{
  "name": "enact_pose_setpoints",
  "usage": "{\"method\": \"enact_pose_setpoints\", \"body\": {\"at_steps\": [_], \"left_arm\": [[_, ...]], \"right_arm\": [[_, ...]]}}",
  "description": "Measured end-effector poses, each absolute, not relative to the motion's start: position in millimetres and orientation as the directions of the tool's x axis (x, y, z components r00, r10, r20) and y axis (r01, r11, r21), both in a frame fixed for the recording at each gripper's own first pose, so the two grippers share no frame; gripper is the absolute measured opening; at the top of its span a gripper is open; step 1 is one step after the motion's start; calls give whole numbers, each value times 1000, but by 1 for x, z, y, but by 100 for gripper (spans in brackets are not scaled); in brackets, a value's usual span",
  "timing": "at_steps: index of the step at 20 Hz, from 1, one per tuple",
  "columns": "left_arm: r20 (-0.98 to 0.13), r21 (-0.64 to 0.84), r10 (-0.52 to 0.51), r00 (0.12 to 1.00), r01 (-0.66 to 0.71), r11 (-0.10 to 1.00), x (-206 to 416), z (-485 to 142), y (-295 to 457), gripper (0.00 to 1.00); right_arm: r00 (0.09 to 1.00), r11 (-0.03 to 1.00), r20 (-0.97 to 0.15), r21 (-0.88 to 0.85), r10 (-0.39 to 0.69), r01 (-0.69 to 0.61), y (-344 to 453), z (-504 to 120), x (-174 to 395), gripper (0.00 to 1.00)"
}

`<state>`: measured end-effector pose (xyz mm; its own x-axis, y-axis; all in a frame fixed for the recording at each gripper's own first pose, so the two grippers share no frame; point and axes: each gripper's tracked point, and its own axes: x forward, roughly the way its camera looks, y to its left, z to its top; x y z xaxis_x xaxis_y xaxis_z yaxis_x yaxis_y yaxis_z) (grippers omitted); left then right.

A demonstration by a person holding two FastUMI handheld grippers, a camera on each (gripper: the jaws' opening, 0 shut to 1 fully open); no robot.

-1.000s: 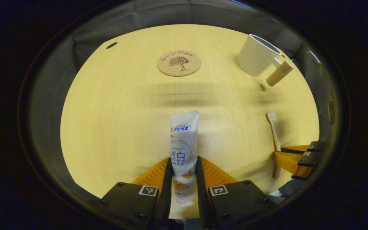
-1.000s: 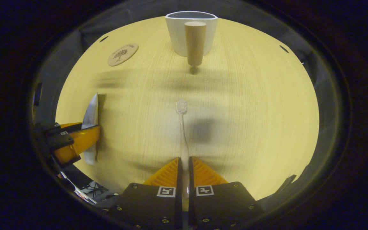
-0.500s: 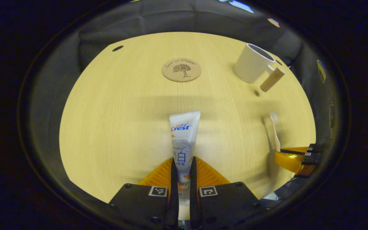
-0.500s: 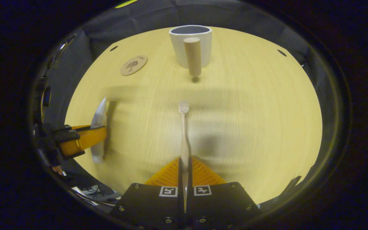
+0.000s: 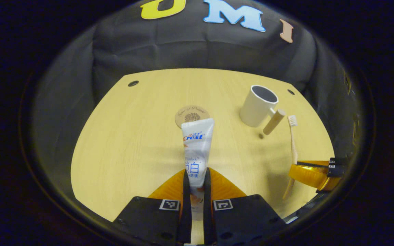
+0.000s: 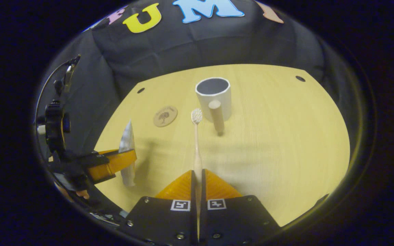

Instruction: Put the toothbrush and toothpaste on the desktop into the cup, then pick up the cup and place it on the coaster on the desktop.

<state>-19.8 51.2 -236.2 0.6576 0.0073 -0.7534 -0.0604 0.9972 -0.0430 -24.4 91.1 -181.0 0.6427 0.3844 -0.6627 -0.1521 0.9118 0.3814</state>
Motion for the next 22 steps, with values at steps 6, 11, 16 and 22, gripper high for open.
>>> {"method": "enact_pose_setpoints", "body": {"at_steps": [6,11,16,22], "left_arm": [[-636,-98,0,772,-81,992,11,-192,52,22],[-526,-113,5,850,-76,991,44,-161,55,22],[-460,-119,15,888,-78,990,59,-139,61,22],[-422,-155,13,906,-86,984,63,-121,60,21]], "right_arm": [[792,913,-486,347,370,-213,88,-123,19,4],[859,920,-376,317,346,-232,84,-89,58,4],[909,931,-272,273,315,-241,79,-62,94,4],[950,955,-178,196,257,-222,71,-52,145,4]]}}
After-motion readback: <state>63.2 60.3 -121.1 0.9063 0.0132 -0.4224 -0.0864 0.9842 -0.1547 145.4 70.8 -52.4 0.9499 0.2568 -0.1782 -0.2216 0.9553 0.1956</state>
